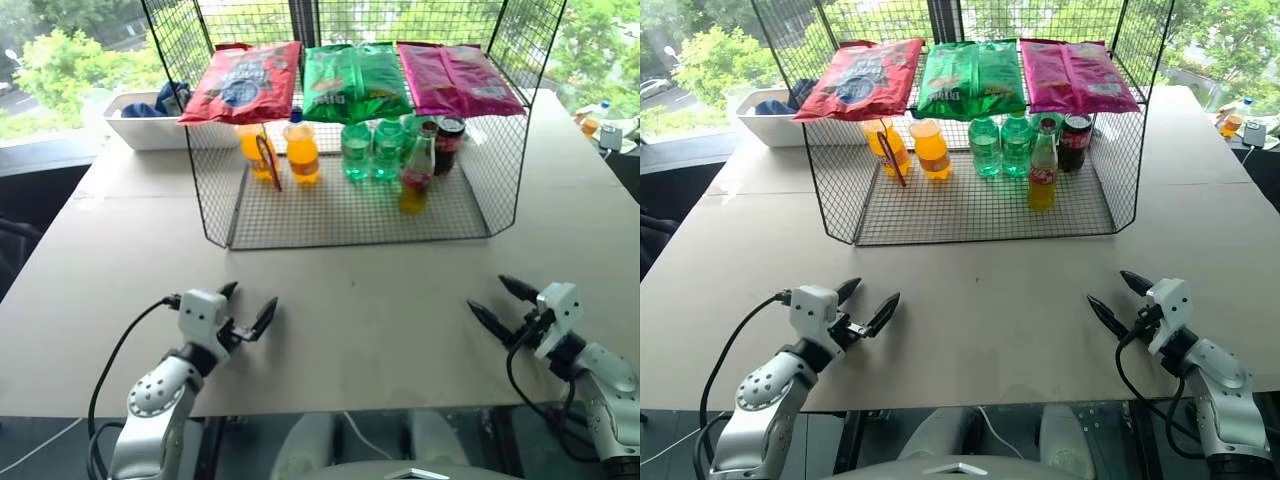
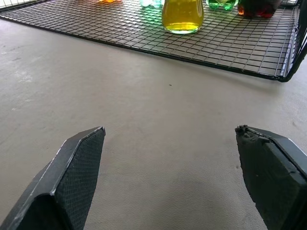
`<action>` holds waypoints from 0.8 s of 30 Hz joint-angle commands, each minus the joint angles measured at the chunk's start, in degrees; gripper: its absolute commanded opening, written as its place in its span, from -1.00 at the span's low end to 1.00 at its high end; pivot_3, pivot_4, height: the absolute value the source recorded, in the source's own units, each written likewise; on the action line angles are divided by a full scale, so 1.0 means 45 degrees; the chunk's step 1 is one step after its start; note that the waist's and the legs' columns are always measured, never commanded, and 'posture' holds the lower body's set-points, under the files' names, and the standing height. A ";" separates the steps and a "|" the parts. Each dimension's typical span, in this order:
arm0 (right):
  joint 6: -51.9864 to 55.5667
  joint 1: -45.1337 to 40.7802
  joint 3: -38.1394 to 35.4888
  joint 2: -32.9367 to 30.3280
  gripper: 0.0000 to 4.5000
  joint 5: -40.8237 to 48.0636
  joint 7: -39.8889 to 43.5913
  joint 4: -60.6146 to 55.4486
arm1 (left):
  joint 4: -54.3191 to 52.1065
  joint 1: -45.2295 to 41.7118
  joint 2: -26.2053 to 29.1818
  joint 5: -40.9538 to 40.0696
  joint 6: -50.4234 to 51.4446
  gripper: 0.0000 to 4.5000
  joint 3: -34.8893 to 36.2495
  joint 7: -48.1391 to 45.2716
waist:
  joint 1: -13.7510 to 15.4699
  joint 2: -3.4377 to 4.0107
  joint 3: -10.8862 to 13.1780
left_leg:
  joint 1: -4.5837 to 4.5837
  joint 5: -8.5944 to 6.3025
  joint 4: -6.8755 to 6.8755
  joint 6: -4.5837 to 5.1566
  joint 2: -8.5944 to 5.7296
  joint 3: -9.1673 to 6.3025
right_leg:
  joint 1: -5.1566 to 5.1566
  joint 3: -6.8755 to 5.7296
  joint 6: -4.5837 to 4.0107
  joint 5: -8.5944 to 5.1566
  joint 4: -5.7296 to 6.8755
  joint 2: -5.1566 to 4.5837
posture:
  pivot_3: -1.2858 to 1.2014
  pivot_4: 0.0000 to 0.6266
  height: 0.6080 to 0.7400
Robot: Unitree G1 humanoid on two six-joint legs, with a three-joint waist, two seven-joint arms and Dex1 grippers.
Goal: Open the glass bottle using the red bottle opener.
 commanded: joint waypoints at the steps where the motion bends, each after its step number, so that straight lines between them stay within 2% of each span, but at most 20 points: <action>1: -0.0325 0.0034 -0.0224 0.0001 0.95 -0.0015 -0.0069 -0.0188 | 0.0082 -0.0181 -0.0050 -0.0079 -0.0013 1.00 0.0116 0.0082 | 0.0000 0.0000 0.0000 | -0.0001 0.0007 0.0001 -0.0011 -0.0001 0.0001 | 0.0000 -0.0003 0.0000 0.0000 0.0000 0.0000 | 0.03 -0.52 1.00; 6: -0.0355 -0.0009 -0.0147 0.0003 0.95 -0.0072 -0.0049 -0.0299 | 0.0143 -0.0663 -0.0138 -0.0170 -0.0135 1.00 0.0201 0.0125 | 0.0005 -0.0003 0.0001 | -0.0001 0.0008 0.0001 -0.0013 -0.0003 0.0001 | 0.0000 -0.0006 0.0000 0.0000 0.0000 0.0001 | 0.03 -0.52 1.00; 12: 0.0425 -0.0316 0.0528 0.0194 0.95 0.0613 0.0171 -0.2005 | 0.0779 -0.2664 -0.0561 -0.0154 -0.0240 1.00 0.0094 0.0626 | 0.0012 -0.0011 0.0006 | -0.0002 0.0013 0.0017 -0.0021 -0.0005 0.0001 | -0.0001 -0.0016 0.0003 0.0002 0.0016 0.0006 | 0.03 -0.52 1.00; 18: 0.2312 -0.0668 0.1380 0.0040 0.95 0.1940 0.0212 -0.4559 | 0.1587 -0.4589 -0.1241 -0.0224 -0.0423 1.00 0.0344 0.1449 | -0.0031 -0.0045 0.0026 | -0.0006 0.0018 0.0033 -0.0027 -0.0008 0.0003 | -0.0003 -0.0012 0.0003 0.0002 0.0039 0.0015 | 0.03 -0.52 1.00; 24: 0.4444 -0.1933 0.2116 -0.0453 0.95 0.3420 0.0085 -0.6849 | 0.2817 -0.6432 -0.1504 -0.0486 -0.0566 1.00 0.1012 0.2333 | -0.0001 -0.0093 0.0055 | -0.0016 0.0020 0.0055 -0.0030 -0.0008 -0.0007 | -0.0008 -0.0020 0.0004 0.0002 0.0055 0.0073 | 0.03 -0.52 1.00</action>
